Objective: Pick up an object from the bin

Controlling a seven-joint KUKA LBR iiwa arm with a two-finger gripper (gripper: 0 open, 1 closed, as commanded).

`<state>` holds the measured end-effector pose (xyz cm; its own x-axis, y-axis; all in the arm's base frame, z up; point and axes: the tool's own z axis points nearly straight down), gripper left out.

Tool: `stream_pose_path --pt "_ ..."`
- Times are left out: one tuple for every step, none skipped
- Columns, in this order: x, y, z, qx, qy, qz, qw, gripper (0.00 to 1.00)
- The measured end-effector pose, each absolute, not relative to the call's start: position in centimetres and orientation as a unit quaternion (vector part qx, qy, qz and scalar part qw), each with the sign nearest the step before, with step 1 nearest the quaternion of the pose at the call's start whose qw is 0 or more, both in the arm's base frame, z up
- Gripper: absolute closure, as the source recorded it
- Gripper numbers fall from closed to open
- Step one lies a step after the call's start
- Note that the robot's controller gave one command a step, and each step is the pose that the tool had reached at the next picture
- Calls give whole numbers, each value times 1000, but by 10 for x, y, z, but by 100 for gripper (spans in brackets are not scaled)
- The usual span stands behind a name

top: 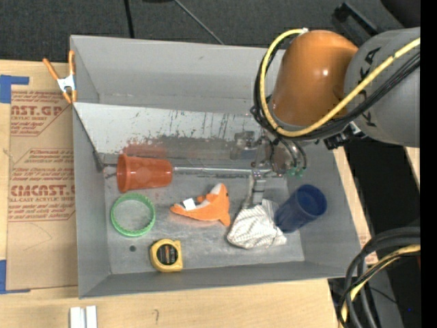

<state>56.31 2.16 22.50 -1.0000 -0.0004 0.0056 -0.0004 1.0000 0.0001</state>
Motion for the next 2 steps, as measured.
stream_pose_path --pt "564 22 230 0 -1000 0 -1 0" --pt "579 32 176 113 -994 0 -4 0"
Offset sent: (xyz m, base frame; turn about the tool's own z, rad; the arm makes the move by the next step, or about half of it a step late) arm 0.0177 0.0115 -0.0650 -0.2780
